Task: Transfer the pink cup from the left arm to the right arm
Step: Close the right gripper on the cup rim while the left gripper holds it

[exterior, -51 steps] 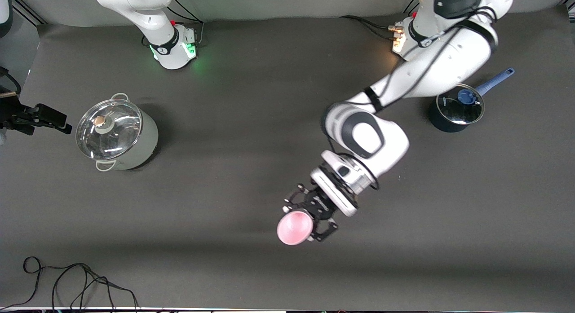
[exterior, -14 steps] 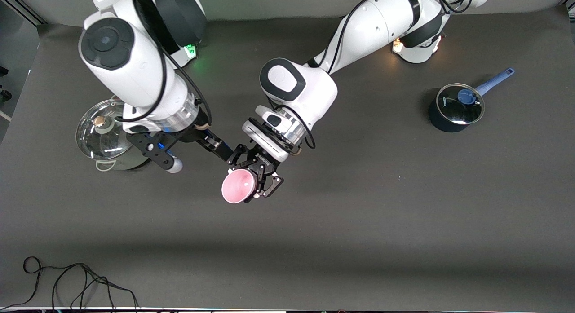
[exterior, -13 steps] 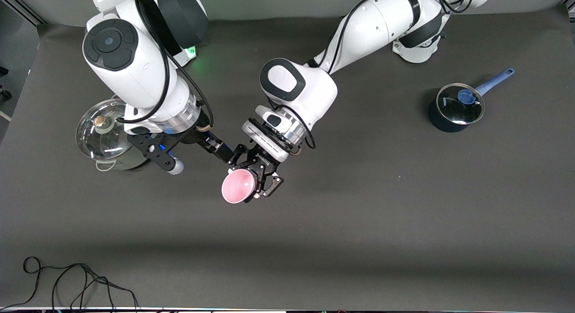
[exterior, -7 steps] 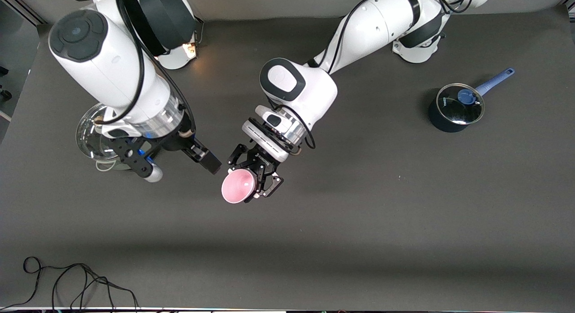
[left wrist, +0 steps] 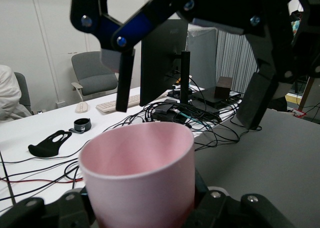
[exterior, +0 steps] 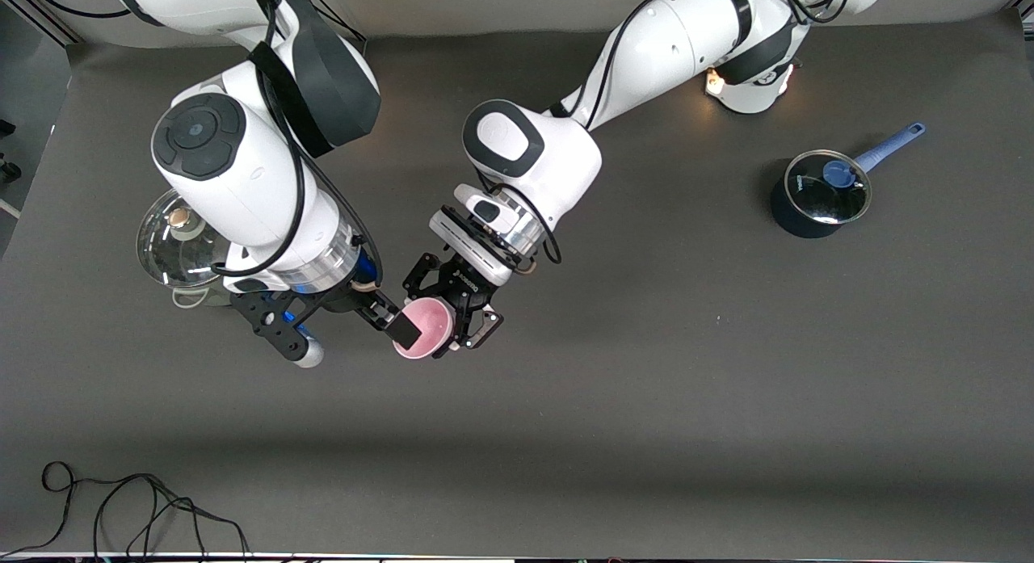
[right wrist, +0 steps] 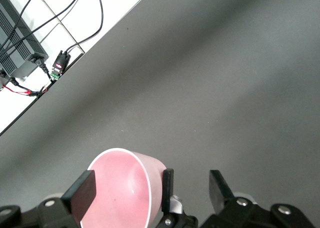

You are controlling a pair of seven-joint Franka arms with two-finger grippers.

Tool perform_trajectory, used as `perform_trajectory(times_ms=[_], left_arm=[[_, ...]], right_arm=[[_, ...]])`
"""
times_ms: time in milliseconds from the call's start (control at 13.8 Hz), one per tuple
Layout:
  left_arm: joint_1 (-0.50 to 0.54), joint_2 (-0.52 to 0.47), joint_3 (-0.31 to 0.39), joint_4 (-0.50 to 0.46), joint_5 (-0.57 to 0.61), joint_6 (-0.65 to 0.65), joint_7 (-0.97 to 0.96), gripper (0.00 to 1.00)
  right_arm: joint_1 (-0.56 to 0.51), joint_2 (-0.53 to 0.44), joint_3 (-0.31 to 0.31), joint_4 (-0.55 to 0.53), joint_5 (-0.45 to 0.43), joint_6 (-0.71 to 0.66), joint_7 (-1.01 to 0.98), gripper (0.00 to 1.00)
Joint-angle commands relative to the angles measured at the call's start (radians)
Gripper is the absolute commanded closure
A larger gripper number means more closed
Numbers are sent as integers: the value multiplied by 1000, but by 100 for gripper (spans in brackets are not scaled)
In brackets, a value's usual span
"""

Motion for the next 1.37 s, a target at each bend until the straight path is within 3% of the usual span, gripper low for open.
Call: perform_trajectory(times_ms=[0,651,723,867,1301], left_arm=[[-16,-16,23,2,-1,11,-22,100],[-16,-16,23,2,-1,9,-24,100],[-16,-16,21,2,-1,9,-24,100],[-16,-16,21,2,-1,11,-24,100],[-16,-16,23,2,-1,11,-25,100]], right_arm=[[6,27,3,43,-13,0,2,1],[12,21,9,37,-10,-86,3,5],[12,22,9,37,-10,-86,3,9],[12,21,9,39,-9,-86,3,28],[12,21,11,40,-9,-83,5,64]])
